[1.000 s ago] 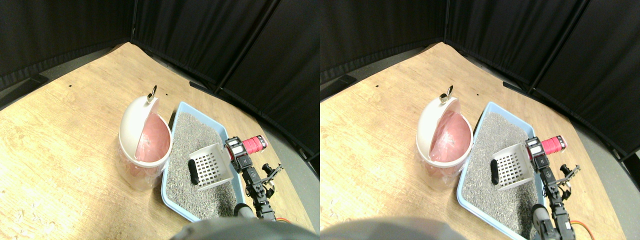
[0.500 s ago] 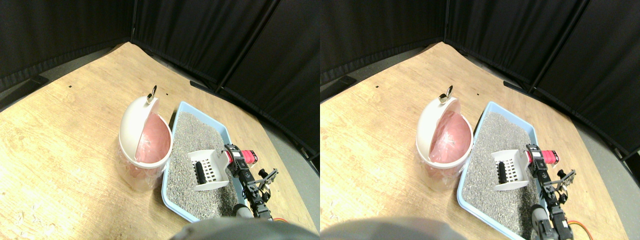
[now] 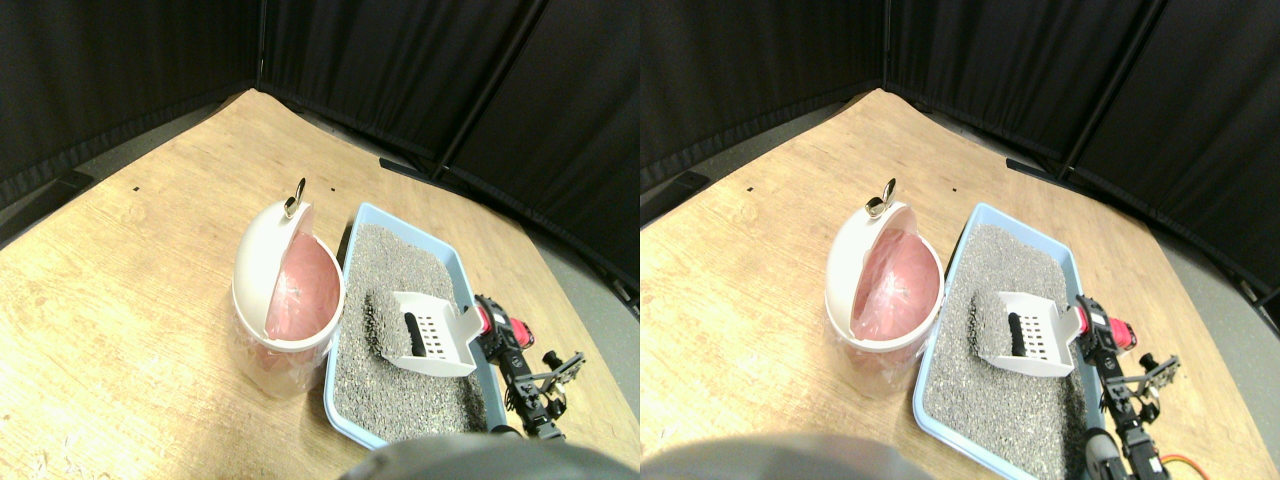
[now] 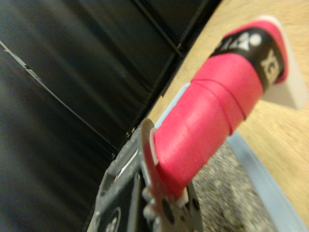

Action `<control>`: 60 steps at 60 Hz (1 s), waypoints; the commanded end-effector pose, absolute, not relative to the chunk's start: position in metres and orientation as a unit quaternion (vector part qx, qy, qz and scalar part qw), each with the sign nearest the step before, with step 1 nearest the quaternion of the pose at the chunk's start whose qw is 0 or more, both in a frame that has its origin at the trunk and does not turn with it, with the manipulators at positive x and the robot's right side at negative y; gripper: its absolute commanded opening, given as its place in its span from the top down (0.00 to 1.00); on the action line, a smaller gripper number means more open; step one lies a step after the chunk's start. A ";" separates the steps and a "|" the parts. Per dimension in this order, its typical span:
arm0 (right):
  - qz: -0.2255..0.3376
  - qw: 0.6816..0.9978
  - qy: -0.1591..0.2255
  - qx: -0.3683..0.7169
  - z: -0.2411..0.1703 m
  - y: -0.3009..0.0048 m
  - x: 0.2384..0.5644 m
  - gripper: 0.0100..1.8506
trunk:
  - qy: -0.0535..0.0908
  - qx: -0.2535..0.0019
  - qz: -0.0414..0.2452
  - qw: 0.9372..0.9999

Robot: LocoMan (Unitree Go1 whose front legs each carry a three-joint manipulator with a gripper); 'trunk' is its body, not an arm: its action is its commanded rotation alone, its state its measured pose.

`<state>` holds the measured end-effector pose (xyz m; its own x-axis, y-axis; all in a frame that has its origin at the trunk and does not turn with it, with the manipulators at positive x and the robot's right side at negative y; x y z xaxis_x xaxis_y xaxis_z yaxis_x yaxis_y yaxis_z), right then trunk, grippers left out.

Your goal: Scoop (unimanual)

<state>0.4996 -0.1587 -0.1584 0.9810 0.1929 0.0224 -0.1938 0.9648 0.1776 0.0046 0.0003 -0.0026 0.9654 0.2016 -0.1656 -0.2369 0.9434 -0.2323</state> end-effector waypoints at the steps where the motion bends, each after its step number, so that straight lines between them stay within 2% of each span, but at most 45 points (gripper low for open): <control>1: 0.096 0.985 -0.057 0.132 -0.139 -0.167 0.499 0.97 | 0.054 -0.121 0.100 0.986; 10: 0.081 0.970 -0.089 0.211 -0.127 -0.184 0.501 0.97 | 0.049 -0.115 0.091 0.988; 15: 0.084 0.963 -0.094 0.239 -0.128 -0.190 0.502 0.97 | 0.048 -0.112 0.089 0.989; 24: 0.055 0.957 -0.101 0.268 -0.134 -0.198 0.502 0.97 | 0.045 -0.107 0.086 0.989; 30: 0.043 0.940 -0.092 0.327 -0.136 -0.200 0.502 0.97 | 0.044 -0.106 0.086 0.990; 41: 0.037 0.932 -0.079 0.352 -0.140 -0.202 0.502 0.97 | 0.043 -0.107 0.087 0.989; 43: 0.037 0.916 -0.071 0.392 -0.140 -0.200 0.502 0.97 | 0.043 -0.108 0.088 0.989; 52: 0.035 0.897 -0.061 0.437 -0.147 -0.196 0.504 0.97 | 0.038 -0.109 0.091 0.989; 60: 0.033 0.896 -0.064 0.438 -0.150 -0.194 0.505 0.97 | 0.039 -0.109 0.091 0.989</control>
